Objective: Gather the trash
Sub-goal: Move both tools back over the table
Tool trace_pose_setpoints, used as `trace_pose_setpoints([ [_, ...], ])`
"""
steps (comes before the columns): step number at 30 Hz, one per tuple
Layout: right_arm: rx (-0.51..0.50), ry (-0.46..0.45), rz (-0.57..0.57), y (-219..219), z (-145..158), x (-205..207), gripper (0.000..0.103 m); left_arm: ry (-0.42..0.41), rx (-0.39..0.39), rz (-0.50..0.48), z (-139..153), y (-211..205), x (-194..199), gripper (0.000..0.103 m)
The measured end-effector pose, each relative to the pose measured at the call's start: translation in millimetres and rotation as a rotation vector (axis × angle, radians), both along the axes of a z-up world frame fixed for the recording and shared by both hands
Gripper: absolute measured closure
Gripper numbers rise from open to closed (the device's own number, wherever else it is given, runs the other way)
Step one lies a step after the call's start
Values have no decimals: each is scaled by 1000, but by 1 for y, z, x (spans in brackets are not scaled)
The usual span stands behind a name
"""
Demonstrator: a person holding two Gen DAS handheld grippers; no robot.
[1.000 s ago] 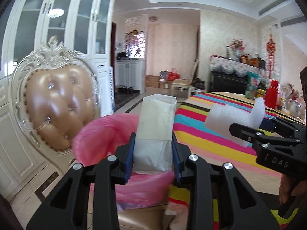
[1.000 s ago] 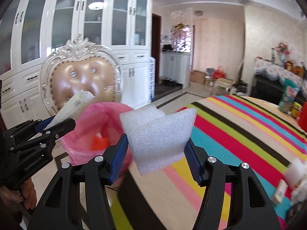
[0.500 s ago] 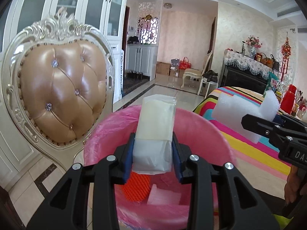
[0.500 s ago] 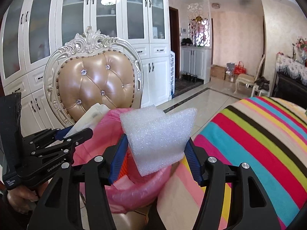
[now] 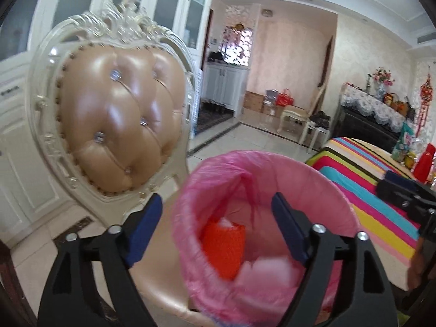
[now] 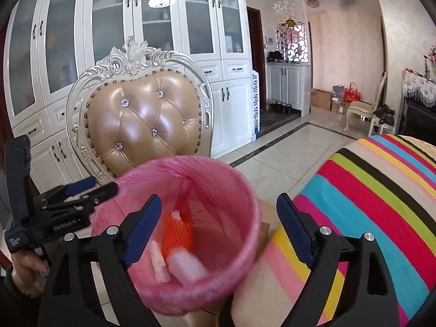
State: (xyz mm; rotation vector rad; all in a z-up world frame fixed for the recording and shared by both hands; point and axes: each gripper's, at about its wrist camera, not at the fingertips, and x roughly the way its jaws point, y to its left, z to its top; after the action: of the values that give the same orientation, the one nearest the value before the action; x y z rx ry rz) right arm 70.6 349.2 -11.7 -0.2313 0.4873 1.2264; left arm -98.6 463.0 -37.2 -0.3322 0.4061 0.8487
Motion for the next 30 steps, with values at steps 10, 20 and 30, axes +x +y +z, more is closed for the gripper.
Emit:
trace_pose_setpoints([
  [10,-13,-43,-123,-109,11,4,16,-22,132,-113,27,-101,15,5],
  [20,-14,-89,-435,-287,18,28,15,-70,71,-400,46,-207,95,5],
  [30,-43,-76,-764,-467,2,46,14,-38,-39,-725,35,-335,185,5],
])
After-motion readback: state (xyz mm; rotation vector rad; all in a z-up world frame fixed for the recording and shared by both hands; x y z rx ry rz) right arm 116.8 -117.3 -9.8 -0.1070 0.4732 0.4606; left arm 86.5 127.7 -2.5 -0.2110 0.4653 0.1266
